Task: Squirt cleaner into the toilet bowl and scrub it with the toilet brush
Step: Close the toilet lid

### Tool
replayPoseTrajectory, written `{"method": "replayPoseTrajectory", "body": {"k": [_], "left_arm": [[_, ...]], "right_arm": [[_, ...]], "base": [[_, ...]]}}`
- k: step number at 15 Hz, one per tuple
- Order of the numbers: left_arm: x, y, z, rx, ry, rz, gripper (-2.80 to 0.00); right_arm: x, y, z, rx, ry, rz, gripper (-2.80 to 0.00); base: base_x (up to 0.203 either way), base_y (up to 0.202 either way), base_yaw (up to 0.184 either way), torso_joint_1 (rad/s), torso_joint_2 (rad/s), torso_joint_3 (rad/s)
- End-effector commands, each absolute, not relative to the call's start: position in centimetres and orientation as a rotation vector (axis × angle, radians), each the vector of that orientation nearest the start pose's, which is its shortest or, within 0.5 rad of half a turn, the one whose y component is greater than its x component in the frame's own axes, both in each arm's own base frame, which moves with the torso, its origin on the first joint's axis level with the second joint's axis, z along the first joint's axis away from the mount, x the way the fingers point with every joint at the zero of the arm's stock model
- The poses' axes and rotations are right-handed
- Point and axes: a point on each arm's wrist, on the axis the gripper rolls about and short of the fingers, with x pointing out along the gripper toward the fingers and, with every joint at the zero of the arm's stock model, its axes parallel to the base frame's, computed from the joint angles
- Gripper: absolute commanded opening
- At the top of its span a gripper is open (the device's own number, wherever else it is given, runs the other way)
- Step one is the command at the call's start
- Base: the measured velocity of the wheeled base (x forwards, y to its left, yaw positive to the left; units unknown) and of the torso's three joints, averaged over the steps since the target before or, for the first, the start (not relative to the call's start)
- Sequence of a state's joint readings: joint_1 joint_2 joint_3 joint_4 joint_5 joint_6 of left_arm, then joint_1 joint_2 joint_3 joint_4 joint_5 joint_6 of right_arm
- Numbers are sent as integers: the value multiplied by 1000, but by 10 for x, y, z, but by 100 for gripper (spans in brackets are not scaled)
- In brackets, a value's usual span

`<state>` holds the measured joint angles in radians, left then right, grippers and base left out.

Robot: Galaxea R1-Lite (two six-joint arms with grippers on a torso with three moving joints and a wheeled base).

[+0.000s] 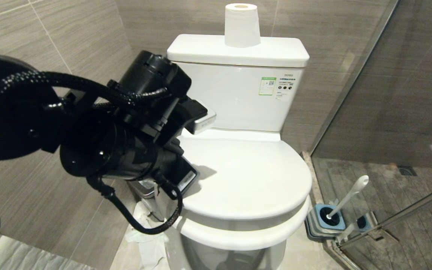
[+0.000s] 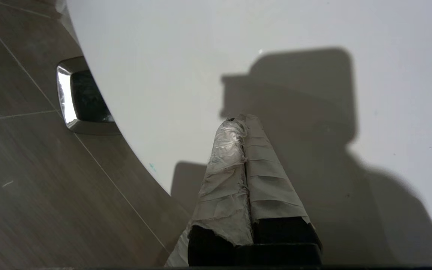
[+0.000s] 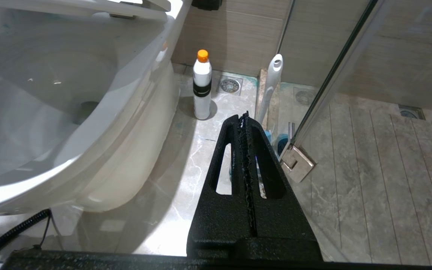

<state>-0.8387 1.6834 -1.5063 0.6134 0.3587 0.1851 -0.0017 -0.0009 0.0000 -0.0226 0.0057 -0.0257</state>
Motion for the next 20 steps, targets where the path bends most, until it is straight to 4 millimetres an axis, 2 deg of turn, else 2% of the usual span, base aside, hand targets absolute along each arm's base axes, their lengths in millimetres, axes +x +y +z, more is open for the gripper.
{"method": "replayPoseTrajectory", "body": {"k": [1, 2, 4, 9, 14, 17, 20], "left_arm": [[194, -209, 257, 660, 662, -529, -280], [192, -208, 248, 681, 692, -532, -280], [193, -207, 245, 667, 705, -538, -280], [201, -216, 235, 485, 742, -580, -280], [214, -221, 188, 450, 726, -575, -280], [234, -231, 155, 411, 679, -558, -280], [244, -234, 140, 388, 685, -537, -280]], "right_arm": [[-22, 0, 74, -26, -12, 6, -280], [-22, 0, 74, -26, -12, 6, -280], [-22, 0, 74, -26, -12, 6, -280], [-22, 0, 74, -26, -12, 4, -280], [-22, 0, 74, -26, -12, 5, -280], [-22, 0, 74, -26, -12, 4, -280], [-22, 0, 74, -26, -12, 4, -280]], "base": [[0, 0, 0, 0, 0, 0], [0, 0, 0, 0, 0, 0], [0, 0, 0, 0, 0, 0], [0, 0, 0, 0, 0, 0], [0, 0, 0, 0, 0, 0], [0, 0, 0, 0, 0, 0], [0, 0, 0, 0, 0, 0]]}}
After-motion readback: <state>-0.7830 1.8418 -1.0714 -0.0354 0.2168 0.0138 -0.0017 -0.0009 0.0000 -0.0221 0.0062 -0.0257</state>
